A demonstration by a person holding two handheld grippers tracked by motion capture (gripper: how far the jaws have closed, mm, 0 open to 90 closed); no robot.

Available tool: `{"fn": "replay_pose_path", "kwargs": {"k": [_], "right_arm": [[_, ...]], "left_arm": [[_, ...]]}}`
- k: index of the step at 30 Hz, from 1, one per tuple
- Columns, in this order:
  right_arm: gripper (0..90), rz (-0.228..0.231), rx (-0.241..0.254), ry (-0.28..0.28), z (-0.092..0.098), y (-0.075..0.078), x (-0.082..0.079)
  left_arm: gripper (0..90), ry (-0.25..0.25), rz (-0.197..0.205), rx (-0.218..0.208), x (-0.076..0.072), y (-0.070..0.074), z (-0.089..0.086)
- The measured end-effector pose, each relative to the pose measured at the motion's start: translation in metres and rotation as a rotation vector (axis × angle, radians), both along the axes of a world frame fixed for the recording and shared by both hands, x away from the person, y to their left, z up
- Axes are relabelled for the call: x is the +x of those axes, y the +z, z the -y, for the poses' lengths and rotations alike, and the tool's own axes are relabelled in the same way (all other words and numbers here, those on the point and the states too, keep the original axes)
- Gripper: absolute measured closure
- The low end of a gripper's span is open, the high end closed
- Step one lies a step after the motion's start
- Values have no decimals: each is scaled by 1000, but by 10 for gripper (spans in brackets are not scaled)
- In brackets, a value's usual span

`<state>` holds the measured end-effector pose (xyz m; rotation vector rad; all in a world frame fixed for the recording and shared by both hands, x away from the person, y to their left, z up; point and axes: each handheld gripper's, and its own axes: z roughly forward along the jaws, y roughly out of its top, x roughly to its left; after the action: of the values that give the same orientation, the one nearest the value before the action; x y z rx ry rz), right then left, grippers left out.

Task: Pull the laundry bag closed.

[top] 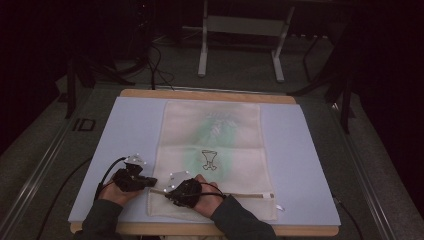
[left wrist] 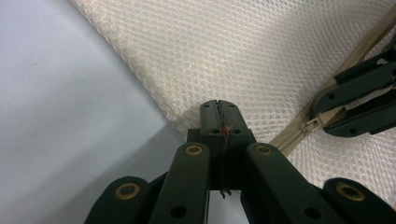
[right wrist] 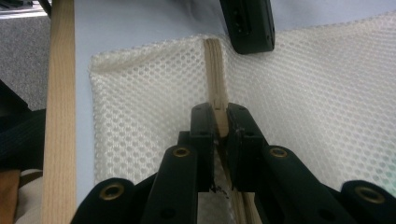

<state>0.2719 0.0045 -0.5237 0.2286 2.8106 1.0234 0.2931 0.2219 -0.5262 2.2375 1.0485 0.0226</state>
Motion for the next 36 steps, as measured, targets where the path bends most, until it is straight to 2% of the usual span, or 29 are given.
{"fn": "replay_pose_path", "kwargs": {"k": [3, 36], "right_arm": [[822, -16, 6, -4, 4, 1, 0], [823, -15, -26, -17, 26, 4, -3]], "left_arm": [[900, 0, 0, 1, 0, 0, 0], [900, 1, -1, 1, 0, 0, 0]]}}
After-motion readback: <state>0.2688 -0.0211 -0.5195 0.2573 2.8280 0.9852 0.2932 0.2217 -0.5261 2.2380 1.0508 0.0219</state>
